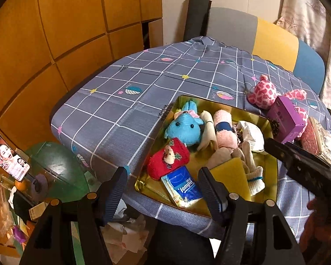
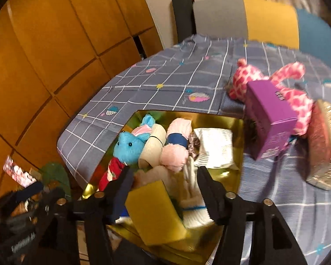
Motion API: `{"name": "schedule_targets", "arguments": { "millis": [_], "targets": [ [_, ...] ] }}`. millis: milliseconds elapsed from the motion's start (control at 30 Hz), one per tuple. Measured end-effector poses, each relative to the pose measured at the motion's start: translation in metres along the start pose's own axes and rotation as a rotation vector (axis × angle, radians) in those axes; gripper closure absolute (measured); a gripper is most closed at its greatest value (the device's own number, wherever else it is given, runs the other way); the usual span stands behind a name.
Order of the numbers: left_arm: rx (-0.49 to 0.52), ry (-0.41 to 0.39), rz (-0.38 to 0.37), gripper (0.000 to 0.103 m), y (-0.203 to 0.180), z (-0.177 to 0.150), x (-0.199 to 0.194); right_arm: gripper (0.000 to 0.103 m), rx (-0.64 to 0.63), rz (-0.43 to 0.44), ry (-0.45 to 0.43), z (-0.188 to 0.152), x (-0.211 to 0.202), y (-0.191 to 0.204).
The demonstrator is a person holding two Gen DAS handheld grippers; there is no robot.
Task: Organize soft objects
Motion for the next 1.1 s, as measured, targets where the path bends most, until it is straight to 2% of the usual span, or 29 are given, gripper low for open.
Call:
{"name": "schedule_targets", "arguments": {
  "millis": [133,267,367,500,733,933,1100],
  "targets": [
    [0.01,0.002,-0.011,0.035,-0.007,-0.003,-0.006,0.032,-0.055,-0.053,-0.042,-0.014,-0.024,0.001],
    [0.012,0.011,-0.027,0.035,-0.012,-0.006,-0.011,0.013,-0.082,-0.097,-0.064,-0.028,-0.042,0.001],
    [-0.012,0.018,-0.033,0.035,-0.013,-0.011,-0.015,0.001,-0.053,-0.117,-0.059,-0.039,-0.05,-0.002],
    [-0.015,0.021,-0.012,0.035,-0.015,-0.016,-0.018,0.0,-0.022,-0.155,-0.044,-0.05,-0.055,-0.003],
    [0.003,0.051,0.026,0.035,-0.018,-0.022,-0.023,0.0,-0.024,-0.219,-0.085,-0.056,-0.072,0.002],
    [0.023,0.03,0.025,0.035,-0.021,-0.026,-0.032,0.0,0.008,-0.268,-0.094,-0.052,-0.084,0.001],
    [0.04,-0.023,0.008,0.035,-0.024,-0.025,-0.045,0.0,0.048,-0.321,-0.099,-0.05,-0.096,0.0]
  ]
}}
Point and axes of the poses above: each gripper's, at about its wrist camera, not at the fingertips, and x roughly the way its jaws point, y to its left, z to its top, the point moved 1 cm from there along x, roughly the way its jaws point
